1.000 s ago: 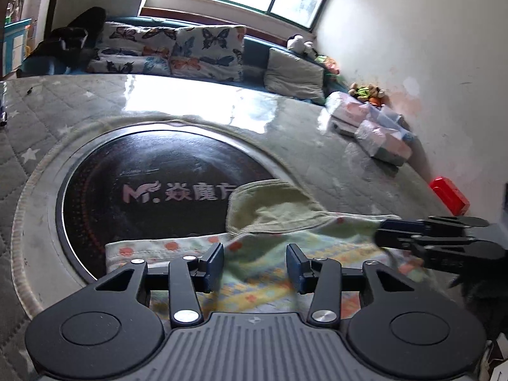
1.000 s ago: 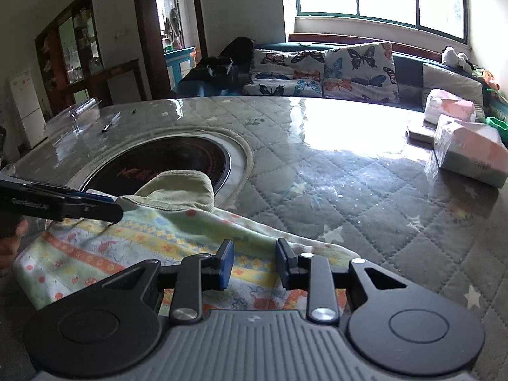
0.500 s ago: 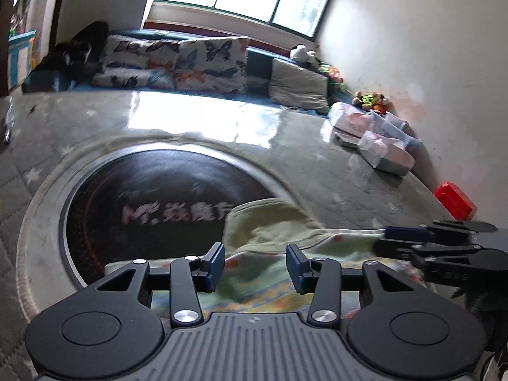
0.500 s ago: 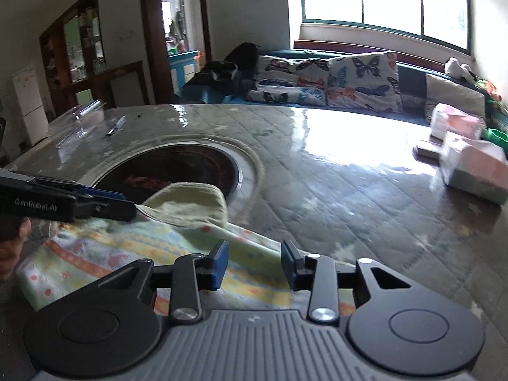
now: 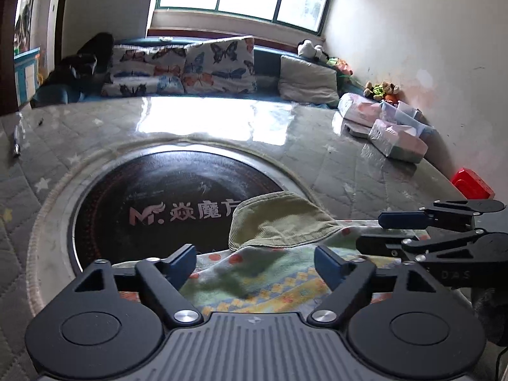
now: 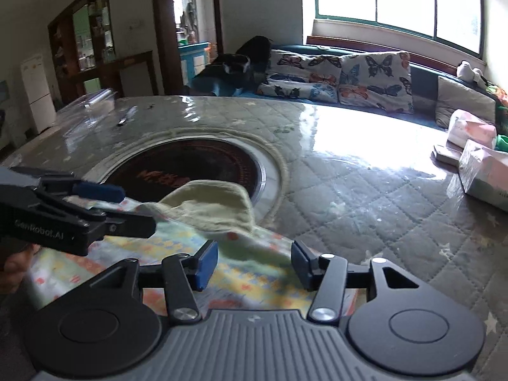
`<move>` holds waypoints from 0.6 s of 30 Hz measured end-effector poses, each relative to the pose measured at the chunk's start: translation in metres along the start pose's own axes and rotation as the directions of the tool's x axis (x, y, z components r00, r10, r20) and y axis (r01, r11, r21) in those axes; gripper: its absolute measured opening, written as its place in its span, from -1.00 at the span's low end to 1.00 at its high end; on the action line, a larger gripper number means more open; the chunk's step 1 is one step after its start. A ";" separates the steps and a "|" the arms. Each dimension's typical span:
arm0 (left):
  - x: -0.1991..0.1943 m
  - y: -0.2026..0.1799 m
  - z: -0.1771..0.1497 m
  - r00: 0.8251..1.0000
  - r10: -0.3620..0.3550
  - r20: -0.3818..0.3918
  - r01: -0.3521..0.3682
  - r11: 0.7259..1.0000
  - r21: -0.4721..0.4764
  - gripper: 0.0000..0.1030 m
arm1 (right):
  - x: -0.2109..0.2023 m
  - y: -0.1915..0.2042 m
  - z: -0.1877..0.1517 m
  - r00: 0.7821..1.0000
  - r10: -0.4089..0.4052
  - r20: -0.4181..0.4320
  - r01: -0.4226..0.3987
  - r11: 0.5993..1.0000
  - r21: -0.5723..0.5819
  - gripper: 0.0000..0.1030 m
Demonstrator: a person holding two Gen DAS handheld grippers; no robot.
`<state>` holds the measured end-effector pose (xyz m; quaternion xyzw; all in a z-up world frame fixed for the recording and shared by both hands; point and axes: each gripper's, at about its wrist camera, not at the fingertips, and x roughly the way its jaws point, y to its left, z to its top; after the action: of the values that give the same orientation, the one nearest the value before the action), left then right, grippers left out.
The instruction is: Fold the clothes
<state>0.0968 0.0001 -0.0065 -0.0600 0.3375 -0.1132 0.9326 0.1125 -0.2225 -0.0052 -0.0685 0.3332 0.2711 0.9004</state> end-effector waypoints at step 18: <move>-0.063 -0.016 -0.063 0.996 0.079 0.051 -0.082 0.994 0.074 0.99 | -0.051 0.066 -0.056 0.996 0.082 0.022 -0.078 0.985 -0.155 0.17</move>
<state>0.0072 -0.0015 -0.0130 -0.0134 0.3126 -0.0869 0.9458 0.0140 -0.2062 -0.0122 -0.1205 0.3011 0.3328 0.8855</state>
